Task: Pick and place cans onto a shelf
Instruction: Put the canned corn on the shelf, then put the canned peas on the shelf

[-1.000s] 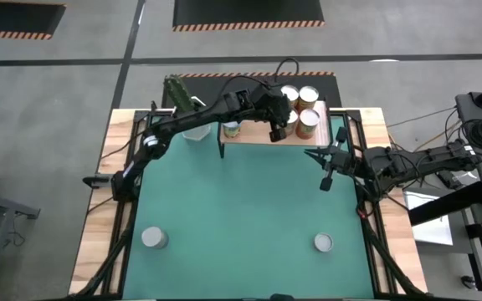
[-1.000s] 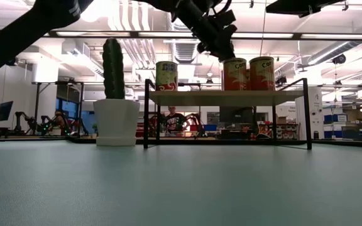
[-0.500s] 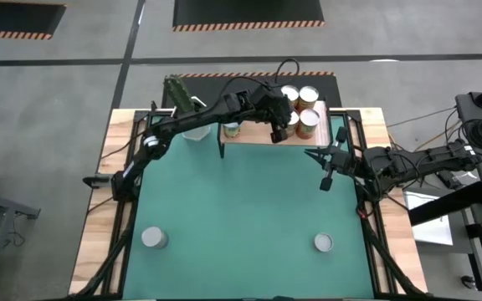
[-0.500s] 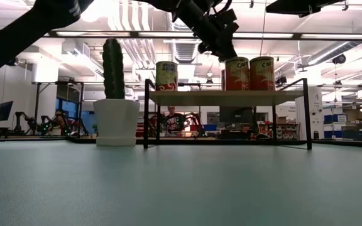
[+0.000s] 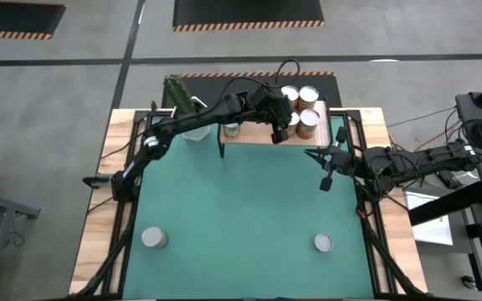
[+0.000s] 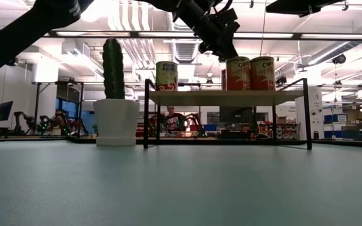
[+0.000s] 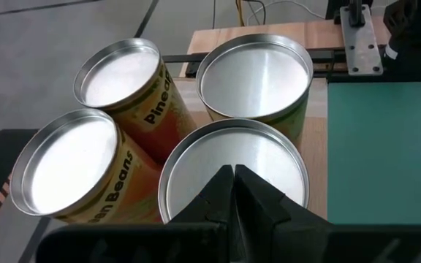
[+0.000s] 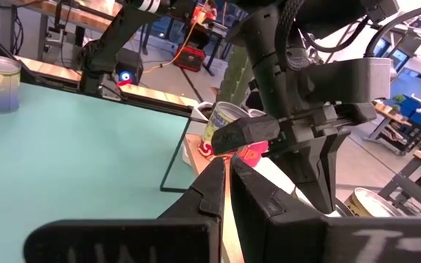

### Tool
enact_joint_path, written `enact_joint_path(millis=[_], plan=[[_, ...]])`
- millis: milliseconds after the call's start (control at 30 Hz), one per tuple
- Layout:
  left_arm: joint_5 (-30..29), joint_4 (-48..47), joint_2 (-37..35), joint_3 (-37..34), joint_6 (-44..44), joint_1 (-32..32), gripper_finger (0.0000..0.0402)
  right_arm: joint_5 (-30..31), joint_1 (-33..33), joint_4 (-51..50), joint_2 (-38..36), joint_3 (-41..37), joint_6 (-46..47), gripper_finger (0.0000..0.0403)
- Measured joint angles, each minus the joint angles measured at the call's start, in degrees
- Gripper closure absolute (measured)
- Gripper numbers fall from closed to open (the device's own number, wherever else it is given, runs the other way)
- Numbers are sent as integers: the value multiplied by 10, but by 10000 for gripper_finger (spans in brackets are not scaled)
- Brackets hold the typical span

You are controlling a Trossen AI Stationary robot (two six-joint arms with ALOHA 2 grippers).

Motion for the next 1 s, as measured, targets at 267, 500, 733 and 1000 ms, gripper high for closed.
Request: enact_joint_path(millis=[267,500,733,1000], plan=[[0,0,0,4,0,-1,401,0,0,1,0,0,0,390],[0,0,-2,4,0,-1,401,0,0,1,0,0,0,390],[0,-14,-33,5,0,-5,401,-10,0,1,-1,0,-2,390],[0,-28,-70,0,17,-52,402,-38,0,-1,-11,0,-4,390]])
